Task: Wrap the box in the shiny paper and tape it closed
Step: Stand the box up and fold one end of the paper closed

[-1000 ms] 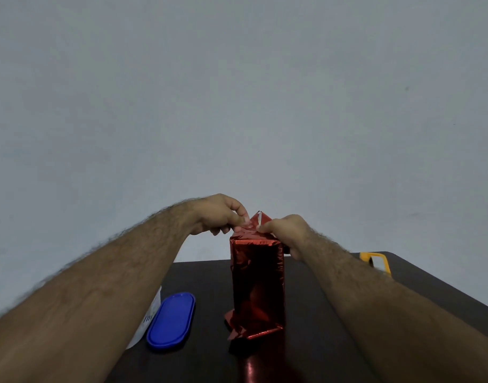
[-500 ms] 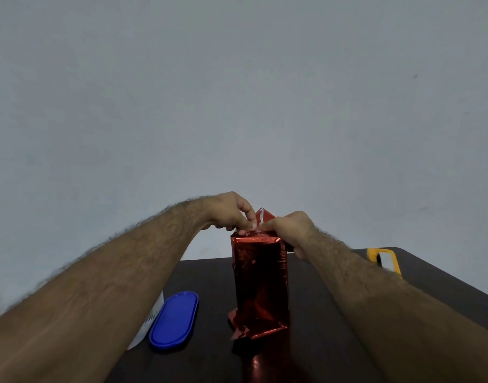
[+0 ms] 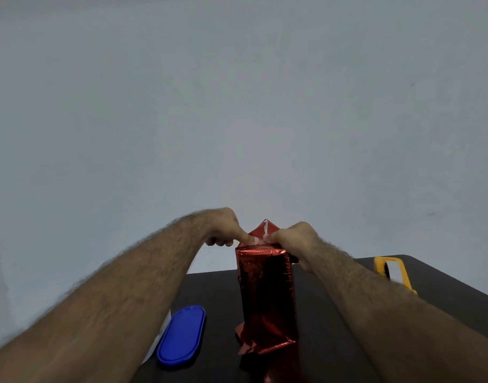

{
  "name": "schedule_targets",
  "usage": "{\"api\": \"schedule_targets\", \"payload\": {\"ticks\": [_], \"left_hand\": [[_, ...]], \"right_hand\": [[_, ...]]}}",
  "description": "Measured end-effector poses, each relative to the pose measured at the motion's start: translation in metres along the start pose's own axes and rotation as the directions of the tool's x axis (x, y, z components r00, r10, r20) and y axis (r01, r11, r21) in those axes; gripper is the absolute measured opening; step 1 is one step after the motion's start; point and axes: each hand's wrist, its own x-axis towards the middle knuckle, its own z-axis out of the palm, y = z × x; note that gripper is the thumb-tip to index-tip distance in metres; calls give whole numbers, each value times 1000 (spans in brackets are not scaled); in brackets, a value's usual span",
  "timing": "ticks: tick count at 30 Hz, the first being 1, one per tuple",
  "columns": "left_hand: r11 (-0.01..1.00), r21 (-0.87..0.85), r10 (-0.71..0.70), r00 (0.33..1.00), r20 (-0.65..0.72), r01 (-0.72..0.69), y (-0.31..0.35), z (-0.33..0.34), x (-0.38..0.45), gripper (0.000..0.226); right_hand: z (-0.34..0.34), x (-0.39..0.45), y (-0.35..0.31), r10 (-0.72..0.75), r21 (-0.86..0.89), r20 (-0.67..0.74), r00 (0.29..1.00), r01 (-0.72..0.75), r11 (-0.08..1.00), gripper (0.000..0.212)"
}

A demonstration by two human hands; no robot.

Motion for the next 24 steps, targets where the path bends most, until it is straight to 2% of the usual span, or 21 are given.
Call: {"api": "schedule_targets", "payload": {"ticks": [2, 3, 7, 8, 11, 12, 14, 16, 19, 22, 24], "left_hand": [[995, -80, -56, 998, -3, 56, -14, 4, 2, 82], [986, -150, -69, 998, 5, 69, -20, 6, 2, 76], [914, -395, -77, 996, 52, 92, -22, 21, -4, 32], [898, -430, -77, 996, 55, 93, -20, 25, -6, 26], [860, -504, -72, 996, 46, 86, -13, 35, -8, 16], [852, -517, -72, 997, 40, 82, -12, 36, -8, 16], [840, -537, -72, 997, 34, 79, -12, 38, -8, 17], [831, -551, -74, 997, 36, 82, -14, 38, -9, 15], [834, -545, -72, 997, 36, 79, -16, 37, -9, 15], [859, -511, -6, 1000, -25, -7, -17, 37, -12, 15], [805, -590, 45, 998, -51, -67, -19, 38, -15, 13]], "right_hand": [[0, 1, 0, 2, -3, 1, 1000, -2, 1000, 46], [0, 0, 0, 2, -2, 3, 1000, -2, 1000, 44], [0, -6, -2, -17, -25, -22, 1000, 17, 1000, 40], [0, -8, -3, -22, -18, -32, 999, 22, 1000, 44], [0, -16, -5, -45, -29, -48, 998, 43, 999, 87], [1, -19, -6, -50, -58, -40, 998, 47, 997, 94], [1, -21, -9, -51, -115, -23, 998, 48, 992, 82], [-1, -21, -13, -24, -99, -15, 1000, 22, 995, 61], [0, -16, -17, -1, -85, 1, 1000, 2, 996, 45], [2, -16, -18, -20, -55, 65, 998, 24, 998, 34], [-3, -20, -21, -17, 35, 107, 994, 13, 999, 26]]}}
